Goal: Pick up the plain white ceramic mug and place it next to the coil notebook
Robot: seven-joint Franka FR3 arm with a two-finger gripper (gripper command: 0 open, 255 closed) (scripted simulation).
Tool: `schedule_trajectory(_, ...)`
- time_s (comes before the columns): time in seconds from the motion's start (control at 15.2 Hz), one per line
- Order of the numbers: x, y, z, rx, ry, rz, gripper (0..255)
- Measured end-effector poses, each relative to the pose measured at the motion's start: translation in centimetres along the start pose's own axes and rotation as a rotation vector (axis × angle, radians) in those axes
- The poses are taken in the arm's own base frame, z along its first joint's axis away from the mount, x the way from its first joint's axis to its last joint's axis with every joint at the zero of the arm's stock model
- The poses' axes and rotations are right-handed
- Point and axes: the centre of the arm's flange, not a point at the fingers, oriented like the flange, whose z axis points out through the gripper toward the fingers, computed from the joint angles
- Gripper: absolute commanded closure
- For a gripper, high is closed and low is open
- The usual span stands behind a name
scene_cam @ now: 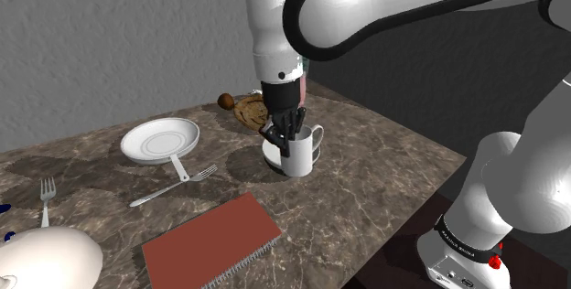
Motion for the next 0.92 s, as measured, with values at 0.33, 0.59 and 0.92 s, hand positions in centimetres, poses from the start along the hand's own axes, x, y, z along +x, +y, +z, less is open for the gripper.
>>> schedule_trajectory(0.33, 0.4, -0.1, 2.7, 0.0, 0.0, 0.0, 255)
schedule_trajectory(0.59, 0.7, -0.1, 4.6, 0.0, 0.0, 0.0, 255)
schedule_trajectory(0.92, 1.1, -0.2, 7.2, 0.0, 0.0, 0.0, 255)
